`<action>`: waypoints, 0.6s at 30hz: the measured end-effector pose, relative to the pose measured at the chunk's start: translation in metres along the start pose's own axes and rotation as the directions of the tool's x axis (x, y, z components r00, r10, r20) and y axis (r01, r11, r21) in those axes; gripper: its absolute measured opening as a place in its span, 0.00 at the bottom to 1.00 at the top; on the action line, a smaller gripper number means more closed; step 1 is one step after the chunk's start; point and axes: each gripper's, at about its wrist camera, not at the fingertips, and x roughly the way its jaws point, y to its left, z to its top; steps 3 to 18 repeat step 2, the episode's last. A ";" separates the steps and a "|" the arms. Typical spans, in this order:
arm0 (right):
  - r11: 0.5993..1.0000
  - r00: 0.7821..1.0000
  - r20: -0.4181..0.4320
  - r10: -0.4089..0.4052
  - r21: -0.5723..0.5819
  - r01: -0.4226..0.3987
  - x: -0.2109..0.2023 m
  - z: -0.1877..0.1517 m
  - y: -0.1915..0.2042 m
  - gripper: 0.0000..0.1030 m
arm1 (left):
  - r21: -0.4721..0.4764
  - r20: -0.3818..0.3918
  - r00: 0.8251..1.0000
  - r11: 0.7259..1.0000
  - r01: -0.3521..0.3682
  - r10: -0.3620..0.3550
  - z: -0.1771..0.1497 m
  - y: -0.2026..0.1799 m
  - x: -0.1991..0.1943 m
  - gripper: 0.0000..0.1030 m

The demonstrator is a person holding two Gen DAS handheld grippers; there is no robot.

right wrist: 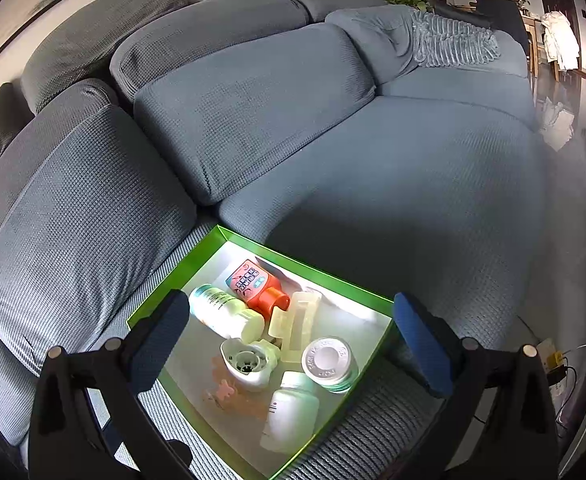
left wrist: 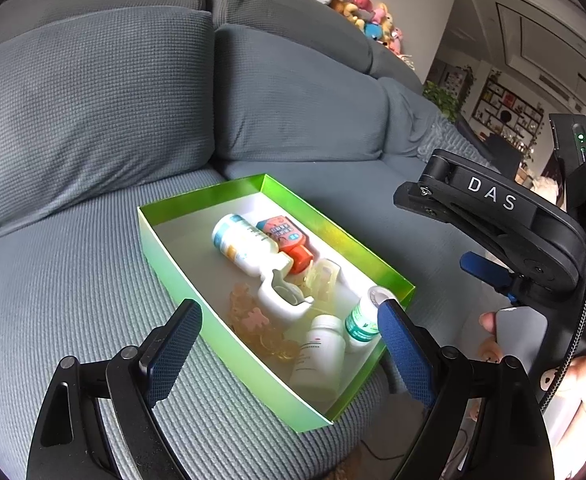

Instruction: Organize rigid objects

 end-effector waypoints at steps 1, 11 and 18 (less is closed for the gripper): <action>1.000 1.000 0.000 0.000 0.000 0.000 0.000 0.000 0.000 0.99 | 0.002 0.001 1.000 1.000 0.002 -0.002 0.000 -0.001 0.000 0.87; 1.000 1.000 0.001 0.000 0.000 0.000 0.000 0.000 0.000 0.99 | 0.007 0.004 1.000 1.000 0.003 -0.003 0.000 -0.002 -0.001 0.87; 1.000 1.000 0.001 0.000 0.000 0.000 0.000 0.000 0.000 0.99 | 0.007 0.004 1.000 1.000 0.003 -0.003 0.000 -0.002 -0.001 0.87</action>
